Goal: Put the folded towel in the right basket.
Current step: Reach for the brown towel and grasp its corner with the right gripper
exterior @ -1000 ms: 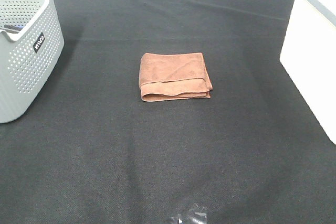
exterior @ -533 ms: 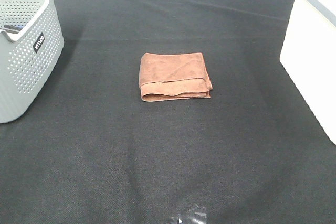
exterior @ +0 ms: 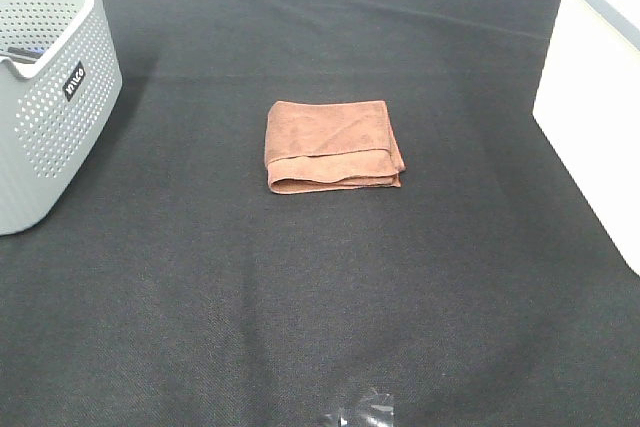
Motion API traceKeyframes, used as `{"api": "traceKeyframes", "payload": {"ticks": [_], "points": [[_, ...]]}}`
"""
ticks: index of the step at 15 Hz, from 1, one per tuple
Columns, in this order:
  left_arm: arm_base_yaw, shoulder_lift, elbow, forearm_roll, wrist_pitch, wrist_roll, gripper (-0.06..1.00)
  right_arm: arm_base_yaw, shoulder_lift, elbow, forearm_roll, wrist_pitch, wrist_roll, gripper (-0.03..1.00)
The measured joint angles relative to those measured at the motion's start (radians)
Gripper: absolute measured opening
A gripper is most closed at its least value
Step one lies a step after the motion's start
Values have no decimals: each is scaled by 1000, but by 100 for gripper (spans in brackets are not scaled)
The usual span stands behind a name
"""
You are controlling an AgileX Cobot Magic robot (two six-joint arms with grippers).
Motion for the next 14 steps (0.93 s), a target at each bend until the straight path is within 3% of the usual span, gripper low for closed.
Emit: {"api": "traceKeyframes", "payload": {"ticks": [3,5,9,14], "points": [[0,0,0,0,0,0,99,0,2,0,2,0,8,97],[0,0,0,0,0,0,99,0,125,-49,33,3,32,97],[0,0,0,0,0,0,99,0,778,-427,219,35,67,97],[0,0,0,0,0,0,99,0,1287,-746,502,-28,-119,96]]}}
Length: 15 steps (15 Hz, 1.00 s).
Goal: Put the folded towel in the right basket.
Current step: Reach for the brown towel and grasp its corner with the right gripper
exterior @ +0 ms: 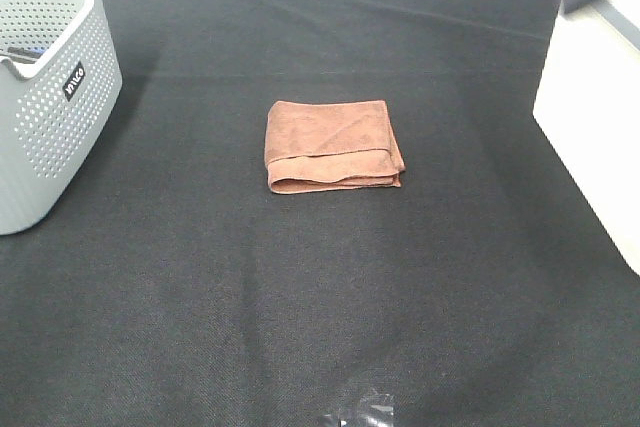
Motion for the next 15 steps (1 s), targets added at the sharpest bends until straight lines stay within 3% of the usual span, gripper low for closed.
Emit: {"api": "traceKeyframes", "payload": {"ticks": [3,7,10,15], "points": [[0,0,0,0,0,0,99,0,140,-83,63,-25,-46,96],[0,0,0,0,0,0,99,57,494,-319,61,-74,-59,95],[0,0,0,0,0,0,99,61,779,-519,59,-16,-62,95],[0,0,0,0,0,0,99,61,991,-656,81,-8,-62,95]]}}
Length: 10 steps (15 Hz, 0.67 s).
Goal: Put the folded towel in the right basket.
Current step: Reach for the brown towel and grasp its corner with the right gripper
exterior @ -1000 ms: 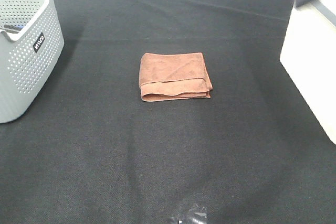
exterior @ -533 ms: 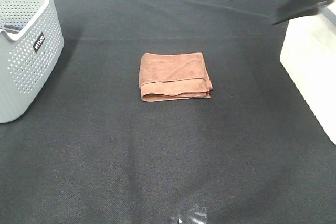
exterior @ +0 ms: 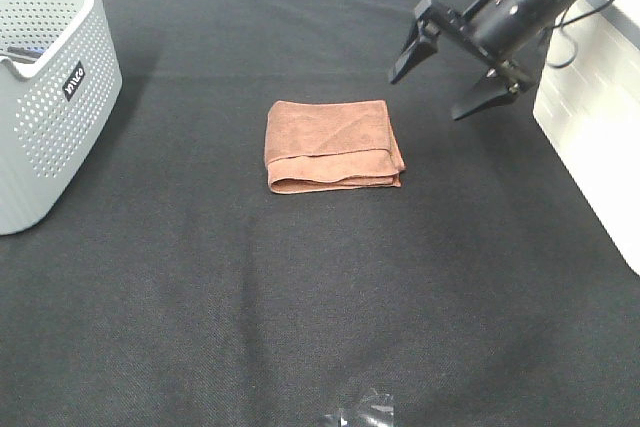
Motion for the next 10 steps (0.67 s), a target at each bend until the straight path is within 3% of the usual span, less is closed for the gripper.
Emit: {"api": "traceKeyframes", "payload": {"ticks": [4,10], "points": [[0,0,0,0,0,0,99,0,87,-58,29,-89,0,95],[0,0,0,0,0,0,99,0,170,-60,40,-126,-1,94]]}}
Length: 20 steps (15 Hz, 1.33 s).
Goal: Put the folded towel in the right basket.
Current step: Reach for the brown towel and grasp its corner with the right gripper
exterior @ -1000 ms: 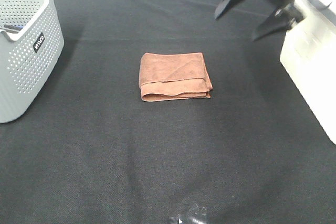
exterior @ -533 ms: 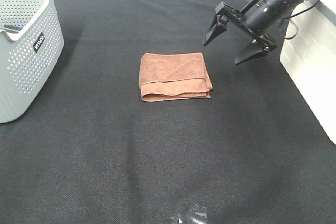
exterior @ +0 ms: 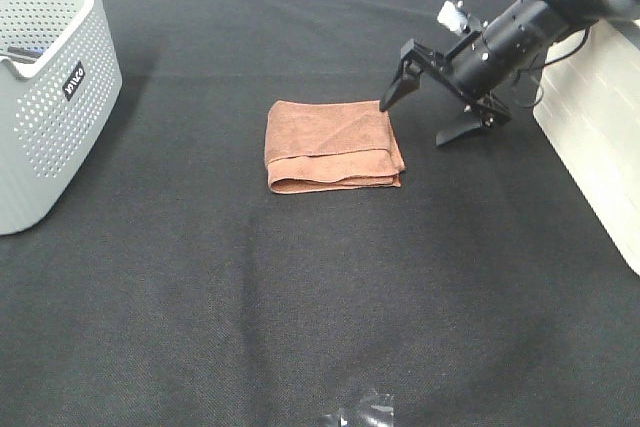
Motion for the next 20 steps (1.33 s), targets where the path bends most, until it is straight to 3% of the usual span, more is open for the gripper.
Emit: {"api": "traceKeyframes", "payload": {"ticks": [9,15,18,20], "points": [[0,0,0,0,0,0,99,15,50,-22,18,22,-1,93],[0,0,0,0,0,0,99,189,108,-70,81,-51,7,91],[0,0,0,0,0,0,99,277,127,-97,83,-81,7,85],[0,0,0,0,0,0,99,288,130,-97,82,-87,7,71]]}}
